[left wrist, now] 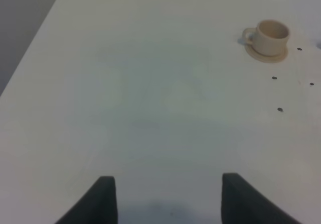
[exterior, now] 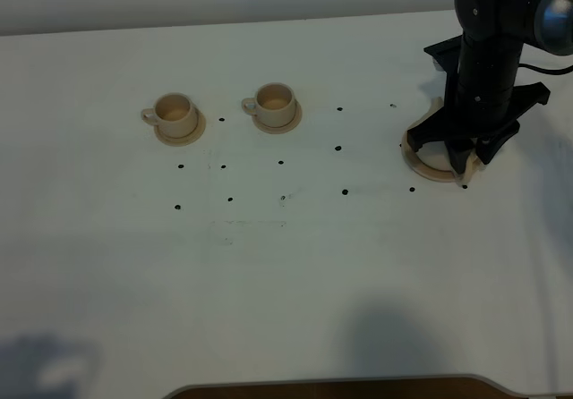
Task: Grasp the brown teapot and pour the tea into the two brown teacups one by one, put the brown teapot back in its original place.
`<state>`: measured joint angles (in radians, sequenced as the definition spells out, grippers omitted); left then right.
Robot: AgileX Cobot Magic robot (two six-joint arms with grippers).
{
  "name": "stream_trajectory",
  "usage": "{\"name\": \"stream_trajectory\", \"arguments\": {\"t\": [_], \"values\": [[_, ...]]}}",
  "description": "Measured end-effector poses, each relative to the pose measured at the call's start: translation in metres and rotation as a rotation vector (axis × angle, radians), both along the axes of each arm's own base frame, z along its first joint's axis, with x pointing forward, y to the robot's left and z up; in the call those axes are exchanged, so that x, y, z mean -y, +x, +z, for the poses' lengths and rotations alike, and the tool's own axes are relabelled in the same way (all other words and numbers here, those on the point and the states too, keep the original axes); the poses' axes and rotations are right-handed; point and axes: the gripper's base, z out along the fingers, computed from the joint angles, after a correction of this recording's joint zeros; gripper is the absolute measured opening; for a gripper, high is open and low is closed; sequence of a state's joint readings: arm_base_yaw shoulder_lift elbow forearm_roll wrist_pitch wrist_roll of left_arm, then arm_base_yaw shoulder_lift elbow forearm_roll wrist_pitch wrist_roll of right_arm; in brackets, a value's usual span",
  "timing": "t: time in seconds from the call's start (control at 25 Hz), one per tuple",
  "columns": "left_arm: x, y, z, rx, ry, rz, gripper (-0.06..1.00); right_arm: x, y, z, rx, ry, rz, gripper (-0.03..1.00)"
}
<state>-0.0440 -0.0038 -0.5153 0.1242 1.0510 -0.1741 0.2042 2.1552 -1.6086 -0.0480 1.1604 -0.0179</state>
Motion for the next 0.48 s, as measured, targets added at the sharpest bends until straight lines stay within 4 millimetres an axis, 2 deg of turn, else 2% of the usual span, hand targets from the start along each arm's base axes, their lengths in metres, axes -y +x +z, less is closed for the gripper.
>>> {"name": "stream_trajectory", "arguments": {"t": [0.16,0.28,0.48], "values": [[0.0,0.0,0.0,0.0,0.0,0.0,0.5,0.0005,0.0005,0.0,0.005,0.0,0.005,0.23],[0.0,0.0,0.0,0.0,0.0,0.0,0.5,0.0006,0.0007,0.0,0.006,-0.001,0.012,0.12],[0.0,0.0,0.0,0.0,0.0,0.0,0.5,0.0006,0.0007,0.0,0.005,0.0,0.032,0.11]]}}
